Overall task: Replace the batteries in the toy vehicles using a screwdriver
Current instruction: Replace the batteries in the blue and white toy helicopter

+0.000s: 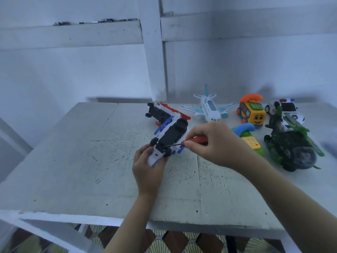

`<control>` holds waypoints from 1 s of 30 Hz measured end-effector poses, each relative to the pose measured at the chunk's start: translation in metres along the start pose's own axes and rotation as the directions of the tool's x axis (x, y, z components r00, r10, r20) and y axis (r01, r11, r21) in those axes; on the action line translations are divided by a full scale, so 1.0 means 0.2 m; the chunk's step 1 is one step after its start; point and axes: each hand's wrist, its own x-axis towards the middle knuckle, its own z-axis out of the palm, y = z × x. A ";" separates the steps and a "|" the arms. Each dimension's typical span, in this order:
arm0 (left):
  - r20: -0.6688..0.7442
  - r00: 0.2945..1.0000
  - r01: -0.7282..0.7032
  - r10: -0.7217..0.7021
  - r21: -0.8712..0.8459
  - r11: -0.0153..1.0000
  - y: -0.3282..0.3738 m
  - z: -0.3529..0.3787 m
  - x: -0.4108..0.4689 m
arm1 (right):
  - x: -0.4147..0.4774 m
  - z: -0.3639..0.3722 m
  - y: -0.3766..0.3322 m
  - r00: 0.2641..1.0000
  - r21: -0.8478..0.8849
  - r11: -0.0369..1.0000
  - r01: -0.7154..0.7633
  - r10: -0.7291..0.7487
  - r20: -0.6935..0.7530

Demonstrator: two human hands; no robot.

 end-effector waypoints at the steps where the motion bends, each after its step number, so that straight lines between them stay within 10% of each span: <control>1: -0.002 1.000 0.002 -0.002 0.002 1.000 0.00 0.00 0.00 | 0.00 0.01 0.01 1.000 0.000 1.000 -0.008 0.008 0.003; 10: -0.017 1.000 0.019 -0.019 0.038 0.999 -0.03 0.00 0.00 | -0.10 0.16 -0.02 0.993 -0.186 0.980 0.069 -0.051 0.103; 30: -0.020 1.000 -0.020 0.021 0.051 0.998 0.00 0.00 0.00 | -0.04 0.10 0.08 0.922 -0.132 0.991 -0.034 -0.020 -0.386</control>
